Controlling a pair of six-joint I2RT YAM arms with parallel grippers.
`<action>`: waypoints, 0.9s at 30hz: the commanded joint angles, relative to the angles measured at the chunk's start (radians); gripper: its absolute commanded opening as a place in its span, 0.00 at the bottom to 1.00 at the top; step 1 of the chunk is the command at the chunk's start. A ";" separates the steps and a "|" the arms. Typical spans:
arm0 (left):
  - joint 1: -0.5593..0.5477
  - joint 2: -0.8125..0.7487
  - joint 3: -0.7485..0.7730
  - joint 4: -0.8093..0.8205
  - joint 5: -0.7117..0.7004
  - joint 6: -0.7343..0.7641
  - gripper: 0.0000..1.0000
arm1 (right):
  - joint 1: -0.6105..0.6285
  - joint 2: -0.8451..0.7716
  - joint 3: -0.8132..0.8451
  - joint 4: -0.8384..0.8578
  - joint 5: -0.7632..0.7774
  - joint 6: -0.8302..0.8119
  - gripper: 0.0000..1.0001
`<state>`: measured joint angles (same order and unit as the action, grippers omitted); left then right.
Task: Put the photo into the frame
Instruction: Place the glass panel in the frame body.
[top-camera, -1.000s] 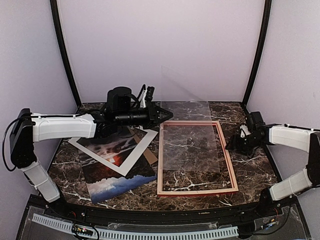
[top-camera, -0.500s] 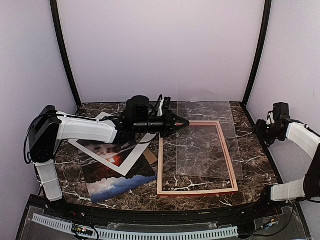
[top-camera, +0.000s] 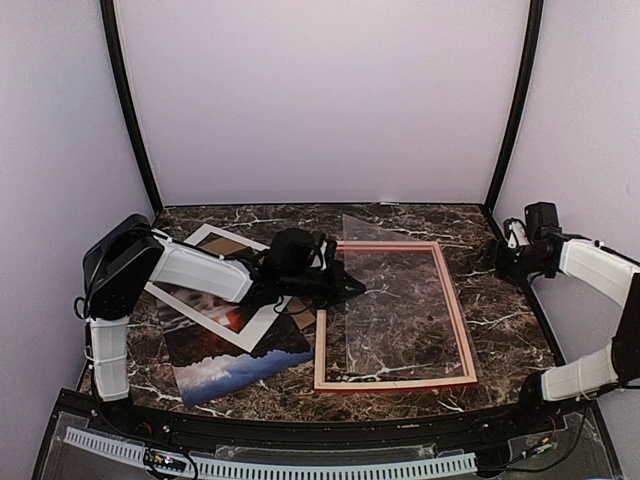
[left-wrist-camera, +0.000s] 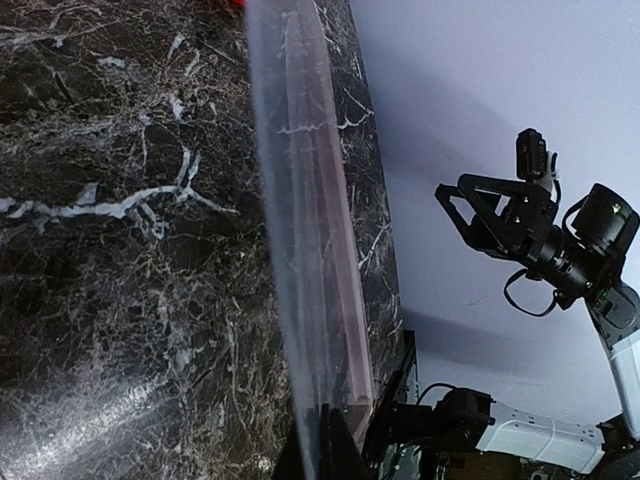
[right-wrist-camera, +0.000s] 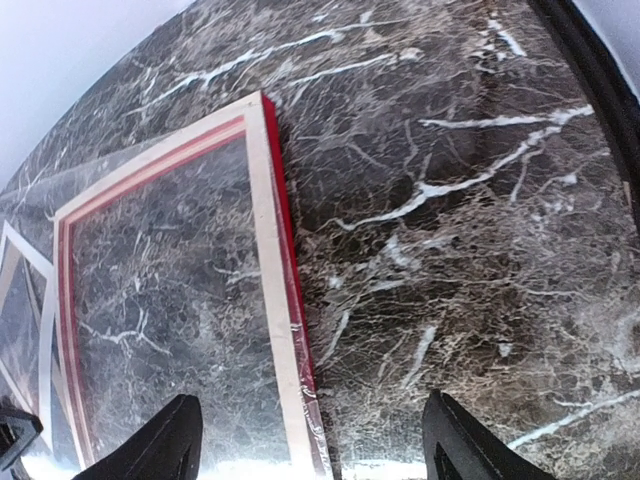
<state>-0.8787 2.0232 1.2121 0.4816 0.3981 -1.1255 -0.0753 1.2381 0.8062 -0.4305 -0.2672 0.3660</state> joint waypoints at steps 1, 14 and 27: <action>0.012 -0.004 -0.005 -0.040 -0.031 0.068 0.00 | 0.047 0.035 -0.015 0.051 -0.047 -0.028 0.77; 0.025 0.007 -0.005 -0.115 -0.045 0.134 0.00 | 0.207 0.142 0.008 0.077 -0.028 -0.045 0.89; 0.033 0.020 0.005 -0.157 -0.045 0.178 0.00 | 0.276 0.192 0.022 0.090 -0.032 -0.075 0.90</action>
<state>-0.8528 2.0323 1.2110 0.3534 0.3576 -0.9871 0.1753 1.4143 0.8040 -0.3710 -0.2958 0.3122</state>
